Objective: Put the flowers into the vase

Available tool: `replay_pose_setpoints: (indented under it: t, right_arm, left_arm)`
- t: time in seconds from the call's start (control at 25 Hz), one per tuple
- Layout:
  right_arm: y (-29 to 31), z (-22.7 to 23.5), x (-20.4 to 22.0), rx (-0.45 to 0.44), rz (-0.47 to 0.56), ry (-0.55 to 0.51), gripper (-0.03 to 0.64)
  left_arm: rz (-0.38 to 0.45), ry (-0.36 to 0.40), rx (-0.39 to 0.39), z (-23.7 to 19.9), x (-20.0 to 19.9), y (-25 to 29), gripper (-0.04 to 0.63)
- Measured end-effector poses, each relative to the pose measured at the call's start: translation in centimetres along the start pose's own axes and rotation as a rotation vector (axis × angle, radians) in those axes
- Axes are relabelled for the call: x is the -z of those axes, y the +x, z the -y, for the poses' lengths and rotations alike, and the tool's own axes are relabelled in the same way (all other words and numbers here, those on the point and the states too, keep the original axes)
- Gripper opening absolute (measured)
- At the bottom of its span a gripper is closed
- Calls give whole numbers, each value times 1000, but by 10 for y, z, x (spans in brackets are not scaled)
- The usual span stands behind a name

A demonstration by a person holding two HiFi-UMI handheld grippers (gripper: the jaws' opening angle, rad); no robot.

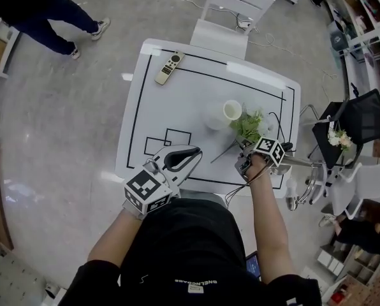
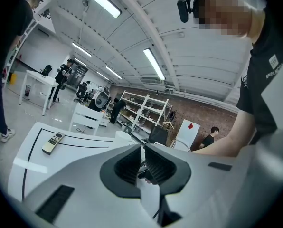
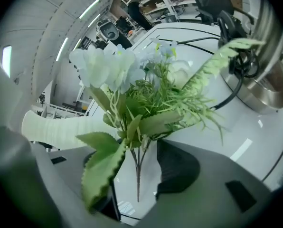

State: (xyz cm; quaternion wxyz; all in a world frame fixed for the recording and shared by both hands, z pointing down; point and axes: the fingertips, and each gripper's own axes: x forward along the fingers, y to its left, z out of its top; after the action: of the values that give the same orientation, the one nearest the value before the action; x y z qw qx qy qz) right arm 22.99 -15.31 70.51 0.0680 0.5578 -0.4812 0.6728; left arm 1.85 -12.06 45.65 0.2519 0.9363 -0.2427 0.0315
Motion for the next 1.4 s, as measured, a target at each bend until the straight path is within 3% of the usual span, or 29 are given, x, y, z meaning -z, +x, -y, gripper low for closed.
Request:
replay_pose_setpoints:
  t: [0.32, 0.6, 0.96, 1.4]
  right_arm:
    - [7, 4, 3, 37, -65, 8, 175]
    - [7, 12, 4, 70, -36, 15, 96]
    - [1, 4, -3, -11, 63, 50, 63]
    - [-37, -21, -27, -149, 257, 3, 58]
  left_arm:
    - [-2, -17, 8, 0, 2, 4, 8]
    - [-6, -25, 23, 0, 4, 8, 8]
    - [-20, -24, 26, -2, 4, 8, 8]
    - [-40, -9, 60, 2, 4, 14, 8]
